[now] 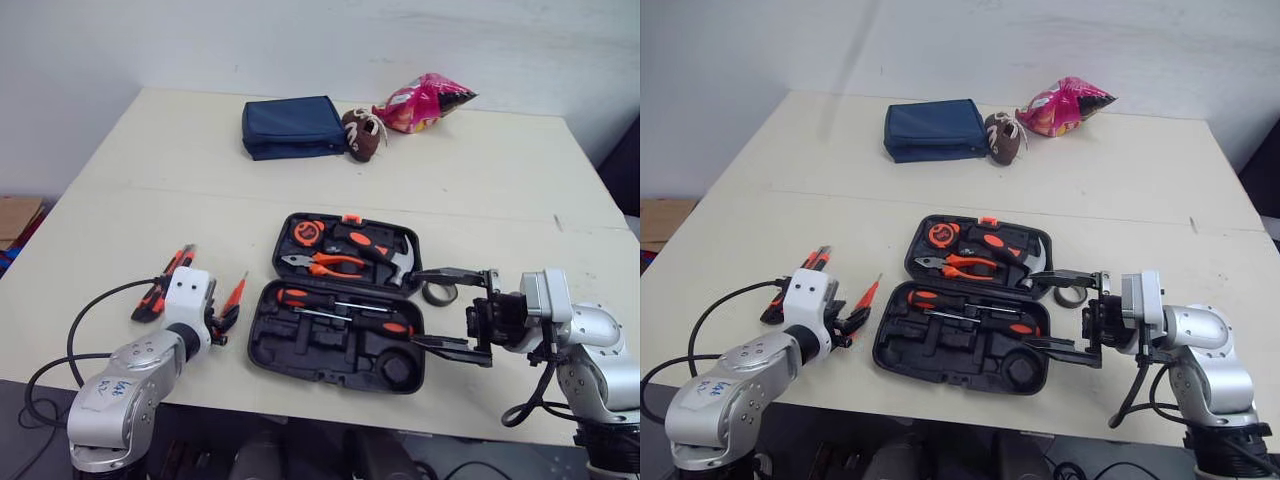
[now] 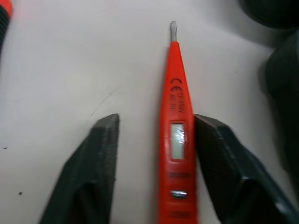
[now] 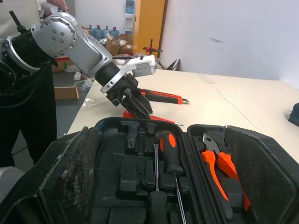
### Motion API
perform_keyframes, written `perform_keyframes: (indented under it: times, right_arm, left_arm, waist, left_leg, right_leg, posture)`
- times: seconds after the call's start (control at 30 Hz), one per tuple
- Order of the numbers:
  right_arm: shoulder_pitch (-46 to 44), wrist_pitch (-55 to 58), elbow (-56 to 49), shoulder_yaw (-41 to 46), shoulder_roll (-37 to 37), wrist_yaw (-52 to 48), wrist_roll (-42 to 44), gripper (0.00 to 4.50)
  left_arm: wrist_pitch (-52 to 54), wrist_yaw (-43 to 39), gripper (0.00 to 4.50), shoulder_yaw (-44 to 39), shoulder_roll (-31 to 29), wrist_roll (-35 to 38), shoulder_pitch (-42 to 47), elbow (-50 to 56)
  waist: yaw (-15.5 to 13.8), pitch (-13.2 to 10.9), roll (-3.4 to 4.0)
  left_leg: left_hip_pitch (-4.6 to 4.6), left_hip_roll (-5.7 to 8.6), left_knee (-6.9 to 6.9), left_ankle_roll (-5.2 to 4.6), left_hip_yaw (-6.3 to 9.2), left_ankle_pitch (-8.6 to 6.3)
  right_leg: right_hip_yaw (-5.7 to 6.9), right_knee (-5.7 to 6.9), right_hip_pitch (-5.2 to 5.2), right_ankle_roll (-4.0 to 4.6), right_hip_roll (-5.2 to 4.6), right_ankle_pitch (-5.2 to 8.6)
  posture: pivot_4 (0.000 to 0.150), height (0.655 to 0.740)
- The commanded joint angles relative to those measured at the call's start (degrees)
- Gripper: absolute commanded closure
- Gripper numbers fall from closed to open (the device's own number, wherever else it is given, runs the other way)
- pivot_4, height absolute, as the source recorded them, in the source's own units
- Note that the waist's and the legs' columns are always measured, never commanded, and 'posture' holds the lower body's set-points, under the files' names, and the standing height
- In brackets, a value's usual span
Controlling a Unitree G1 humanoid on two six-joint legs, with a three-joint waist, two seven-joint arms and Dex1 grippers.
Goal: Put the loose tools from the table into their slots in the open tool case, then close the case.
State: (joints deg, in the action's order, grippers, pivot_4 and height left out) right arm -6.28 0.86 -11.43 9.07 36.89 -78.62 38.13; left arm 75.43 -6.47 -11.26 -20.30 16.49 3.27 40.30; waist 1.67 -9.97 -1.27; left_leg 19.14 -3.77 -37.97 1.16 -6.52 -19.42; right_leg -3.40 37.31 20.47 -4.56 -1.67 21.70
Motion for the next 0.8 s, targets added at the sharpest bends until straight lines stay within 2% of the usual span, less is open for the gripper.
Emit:
perform_keyframes:
  times: [0.03,0.07,0.17,0.33,0.43,0.53,0.57,0.63,0.7,0.8]
  right_arm:
    - [0.38,-1.74,-0.53,1.23,-0.14,-0.44,0.42,0.0]
    - [0.56,-1.96,-0.49,1.27,-0.07,-0.49,0.47,0.0]
    - [1.52,-1.93,-0.81,1.65,0.35,-0.47,0.8,0.0]
    - [2.76,-1.65,-1.75,2.46,0.95,-0.09,1.26,0.0]
    - [3.27,-1.8,-1.38,3.1,1.61,-0.62,1.37,0.0]
    - [3.78,-3.42,0.85,3.56,2.43,-2.28,0.18,0.0]
    - [4.15,-4.41,2.31,3.96,2.59,-2.84,-0.54,0.0]
    - [4.48,-5.55,3.87,4.33,2.7,-3.28,-1.17,0.0]
    - [4.64,-5.9,3.98,4.19,2.65,-3.09,-1.34,0.0]
    - [5.25,-6.29,3.92,3.76,2.81,-3.37,-1.58,0.0]
  left_arm:
    - [2.95,-1.72,3.8,1.4,0.3,1.17,-1.83,-2.2]
    - [2.71,-1.78,4.16,0.99,0.06,1.01,-1.71,-2.17]
    - [0.61,-2.47,4.18,0.08,-2.03,0.14,-2.0,-2.11]
    - [-9.92,-7.09,4.18,-6.44,-5.45,1.14,-1.78,-0.9]
    - [-19.77,-17.19,4.18,-9.62,-10.98,4.55,-1.37,-0.99]
    - [-28.75,-29.82,4.18,-7.68,-21.26,4.86,-3.27,-1.59]
    - [-31.08,-35.55,4.18,-6.76,-24.43,6.63,-1.4,-1.84]
    - [-34.62,-41.58,4.18,-5.91,-27.8,9.28,0.89,-2.83]
    - [-38.06,-47.4,4.18,-3.54,-29.78,12.15,3.31,-2.78]
    - [-40.34,-56.86,4.18,4.56,-35.75,12.2,7.56,-3.16]
  waist:
    - [-0.1,0.02,0.03]
    - [-0.1,0.02,0.04]
    - [-0.04,0.02,0.04]
    - [0.26,-0.12,-0.1]
    - [0.2,-0.24,-0.26]
    - [0.06,-0.34,-0.27]
    - [0.09,-0.44,-0.39]
    - [-0.24,-0.51,-0.33]
    - [-0.18,-0.55,-0.22]
    - [0.1,-0.59,-0.16]
  left_leg:
    - [0.01,0.01,0.0,-0.02,-0.01,-0.01]
    - [0.02,0.01,0.0,-0.02,0.0,-0.01]
    - [0.02,0.0,0.0,-0.01,0.0,-0.02]
    - [0.03,-0.05,0.01,0.02,0.0,-0.02]
    - [0.07,-0.08,0.01,0.06,0.0,0.0]
    - [0.08,-0.06,0.04,0.1,0.01,-0.02]
    - [0.12,-0.03,0.06,0.03,-0.01,-0.07]
    - [0.16,-0.04,0.14,0.06,-0.01,-0.1]
    - [0.22,-0.01,0.16,0.0,0.0,-0.12]
    - [0.26,0.0,0.23,-0.04,-0.06,-0.15]
  right_leg:
    - [0.0,-0.01,0.0,0.0,-0.02,0.0]
    - [0.0,-0.03,0.0,0.0,-0.01,0.0]
    - [0.01,-0.05,0.0,0.0,0.0,0.0]
    - [0.0,-0.03,0.04,0.0,0.05,0.0]
    - [0.02,0.02,0.1,0.01,0.07,0.01]
    - [0.05,-0.04,0.09,0.04,0.03,0.02]
    - [0.04,-0.13,0.09,0.04,0.0,0.02]
    - [0.09,-0.3,0.08,0.06,-0.03,0.03]
    - [0.16,-0.42,0.06,0.06,-0.11,0.03]
    - [0.11,-0.53,0.09,0.06,-0.09,0.03]
  posture:
    - [0.15,0.74]
    - [0.15,0.74]
    - [0.15,0.74]
    - [0.15,0.74]
    - [0.15,0.74]
    - [0.15,0.74]
    - [0.15,0.74]
    - [0.15,0.74]
    - [0.15,0.74]
    - [0.15,0.74]
